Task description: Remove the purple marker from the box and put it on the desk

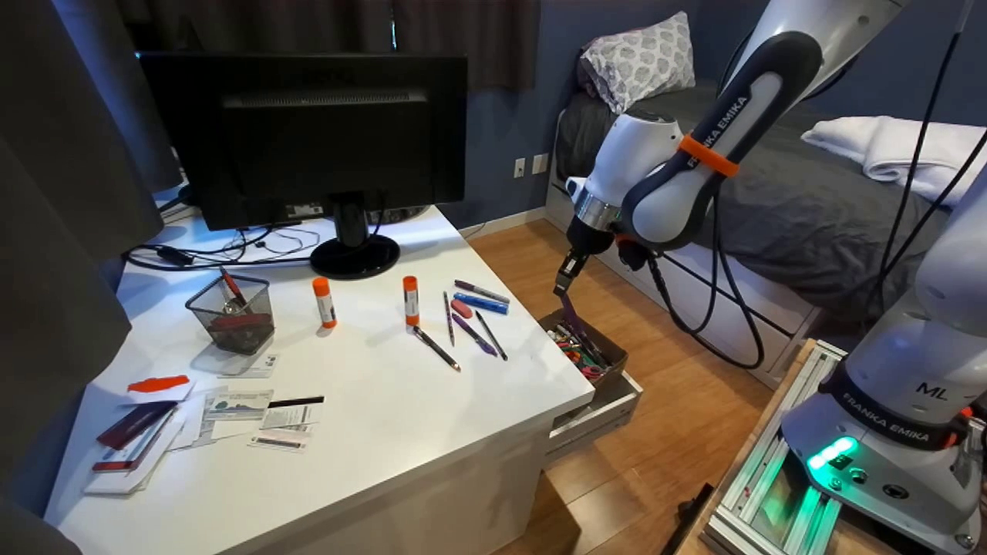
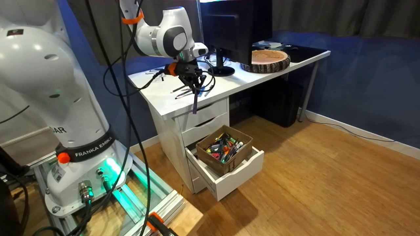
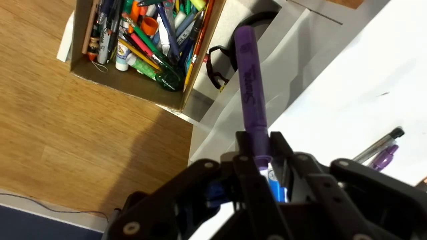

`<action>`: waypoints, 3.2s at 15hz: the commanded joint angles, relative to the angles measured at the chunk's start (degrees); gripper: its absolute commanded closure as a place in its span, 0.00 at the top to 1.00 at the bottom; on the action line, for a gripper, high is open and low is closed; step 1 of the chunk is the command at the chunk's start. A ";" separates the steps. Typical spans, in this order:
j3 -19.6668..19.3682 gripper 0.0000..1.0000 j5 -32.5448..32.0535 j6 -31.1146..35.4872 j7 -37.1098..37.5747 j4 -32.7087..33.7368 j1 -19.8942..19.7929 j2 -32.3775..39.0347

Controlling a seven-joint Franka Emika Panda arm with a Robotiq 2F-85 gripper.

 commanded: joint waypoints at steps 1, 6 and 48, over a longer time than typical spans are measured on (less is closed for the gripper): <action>-5.01 0.05 1.83 -1.53 -1.69 0.93 5.64 -1.27; -10.26 0.05 -0.88 -16.69 0.72 7.26 11.25 -6.59; -15.27 0.85 13.44 -36.98 37.69 41.06 25.23 23.10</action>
